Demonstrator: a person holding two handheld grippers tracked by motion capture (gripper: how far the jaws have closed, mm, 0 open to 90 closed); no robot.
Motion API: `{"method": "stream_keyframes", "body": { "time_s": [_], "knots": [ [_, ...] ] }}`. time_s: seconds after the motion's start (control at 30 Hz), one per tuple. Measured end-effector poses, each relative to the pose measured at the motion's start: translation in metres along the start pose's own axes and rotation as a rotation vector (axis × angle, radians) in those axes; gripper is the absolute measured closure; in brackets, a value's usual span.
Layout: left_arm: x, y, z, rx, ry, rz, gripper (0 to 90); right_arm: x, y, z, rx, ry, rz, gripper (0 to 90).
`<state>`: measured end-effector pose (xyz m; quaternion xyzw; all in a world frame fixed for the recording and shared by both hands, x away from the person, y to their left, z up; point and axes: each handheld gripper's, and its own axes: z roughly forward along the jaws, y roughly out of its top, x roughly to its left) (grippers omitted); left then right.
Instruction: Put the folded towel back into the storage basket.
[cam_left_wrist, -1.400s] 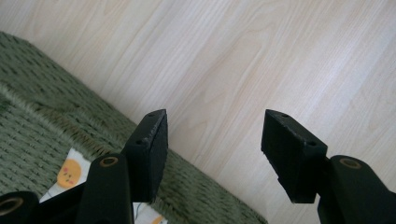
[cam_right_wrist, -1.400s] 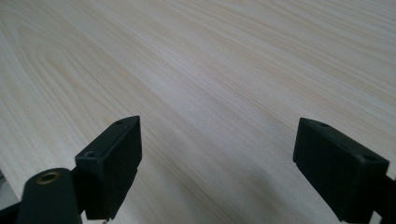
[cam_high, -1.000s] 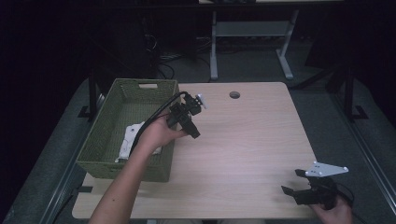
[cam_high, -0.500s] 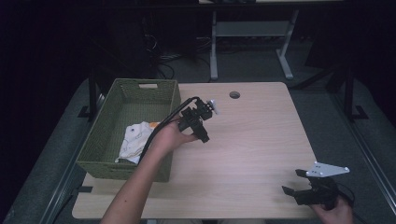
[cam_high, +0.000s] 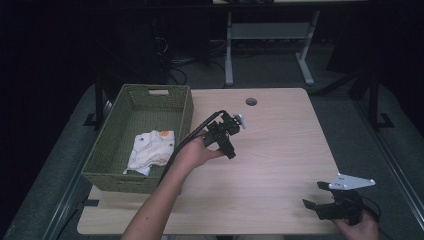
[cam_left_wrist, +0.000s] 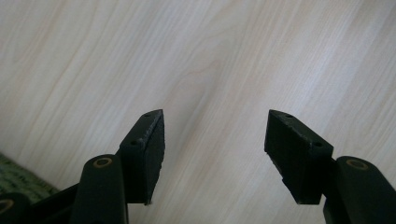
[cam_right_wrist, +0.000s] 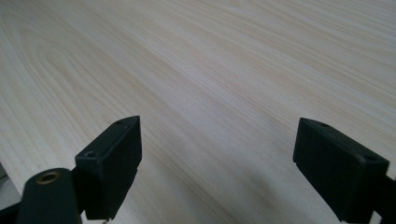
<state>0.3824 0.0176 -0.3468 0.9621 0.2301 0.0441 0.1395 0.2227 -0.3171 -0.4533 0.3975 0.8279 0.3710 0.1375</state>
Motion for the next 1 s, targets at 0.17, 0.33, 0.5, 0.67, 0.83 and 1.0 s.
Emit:
{"method": "stream_keyframes", "body": {
  "time_s": [0.17, 0.33, 0.5, 0.67, 0.83, 1.0],
  "knots": [
    [-0.007, 0.004, 0.008, -0.012, -0.003, 0.010, 38.3, 0.000, 0.000, 0.000, 0.001, 0.002, -0.003, 15.3],
    [-0.013, 0.009, 0.016, -0.015, -0.019, 0.013, 38.0, 0.000, 0.000, 0.000, -0.002, -0.001, 0.001, 15.2],
    [-0.019, 0.012, 0.025, -0.011, -0.035, 0.015, 37.3, 0.000, 0.000, -0.001, -0.003, -0.001, -0.003, 15.2],
    [-0.025, 0.015, 0.034, -0.019, -0.042, 0.015, 37.5, 0.000, -0.001, -0.001, 0.000, -0.001, -0.002, 15.2],
    [-0.030, 0.016, 0.044, -0.007, -0.057, 0.027, 36.6, 0.001, -0.001, 0.000, 0.000, -0.001, 0.001, 15.2],
    [-0.036, 0.016, 0.051, 0.000, -0.067, 0.032, 35.9, 0.001, -0.001, 0.000, -0.002, 0.000, -0.002, 15.1]
  ]
}}
